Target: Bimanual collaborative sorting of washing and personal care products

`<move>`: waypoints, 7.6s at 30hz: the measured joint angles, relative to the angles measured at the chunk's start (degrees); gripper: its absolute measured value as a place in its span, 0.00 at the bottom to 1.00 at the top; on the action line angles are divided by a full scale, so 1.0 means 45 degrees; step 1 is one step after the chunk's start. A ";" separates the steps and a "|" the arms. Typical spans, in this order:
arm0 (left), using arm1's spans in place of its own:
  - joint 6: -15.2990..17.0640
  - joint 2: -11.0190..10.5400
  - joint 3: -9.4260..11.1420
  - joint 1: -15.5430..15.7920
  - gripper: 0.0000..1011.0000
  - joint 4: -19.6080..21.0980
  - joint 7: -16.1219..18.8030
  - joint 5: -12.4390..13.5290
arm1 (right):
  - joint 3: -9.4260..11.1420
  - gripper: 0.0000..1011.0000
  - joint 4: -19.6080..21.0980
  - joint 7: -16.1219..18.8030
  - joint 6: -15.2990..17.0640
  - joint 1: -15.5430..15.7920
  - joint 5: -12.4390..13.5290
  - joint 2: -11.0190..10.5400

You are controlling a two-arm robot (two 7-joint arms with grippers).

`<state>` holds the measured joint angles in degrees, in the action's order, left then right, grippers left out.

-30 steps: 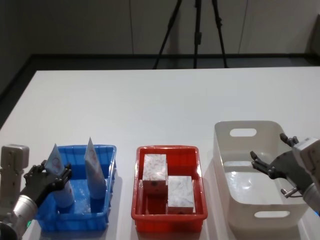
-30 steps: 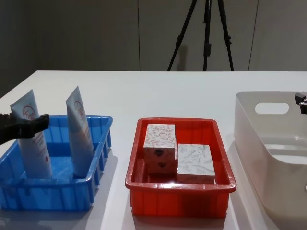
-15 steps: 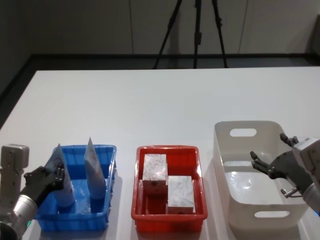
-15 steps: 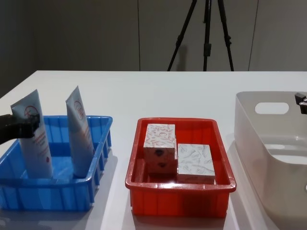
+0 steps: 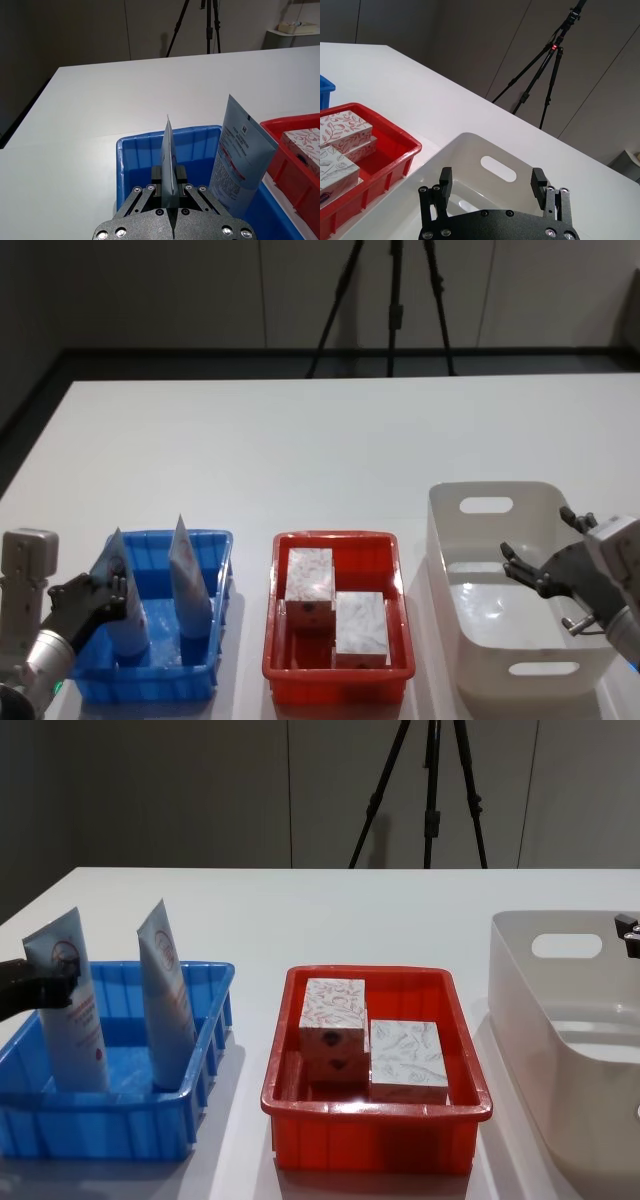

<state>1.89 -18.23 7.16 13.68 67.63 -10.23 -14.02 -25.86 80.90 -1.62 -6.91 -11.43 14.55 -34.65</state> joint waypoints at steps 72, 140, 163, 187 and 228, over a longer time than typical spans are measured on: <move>-0.0785 -0.3149 -0.1762 -0.1992 0.16 0.3104 -0.3979 -0.2631 | 0.0000 0.99 0.0000 0.0000 0.0000 0.0000 0.0000 0.0000; -0.1528 -0.4397 0.2096 -0.1089 0.16 0.4561 -0.7678 -0.5047 | -0.0001 0.99 0.0000 0.0000 0.0000 0.0000 0.0000 0.0000; -0.1698 -0.4554 0.3339 -0.0465 0.16 0.4608 -0.8634 -0.5646 | 0.0000 0.99 0.0000 0.0000 0.0000 0.0000 0.0000 0.0000; -0.1699 -0.4406 0.4515 0.0209 0.16 0.4850 -0.8776 -0.5966 | 0.0000 0.99 0.0000 0.0000 0.0000 0.0000 0.0000 0.0000; -0.1798 -0.4414 0.4708 0.0377 0.16 0.4765 -0.8681 -0.5942 | 0.0035 0.99 0.0005 0.0102 -0.0020 0.0012 0.0007 0.0006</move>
<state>-6.20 -38.09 28.35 15.38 89.08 -49.29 -40.76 -25.70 80.92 -1.16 -7.00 -11.38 14.58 -34.62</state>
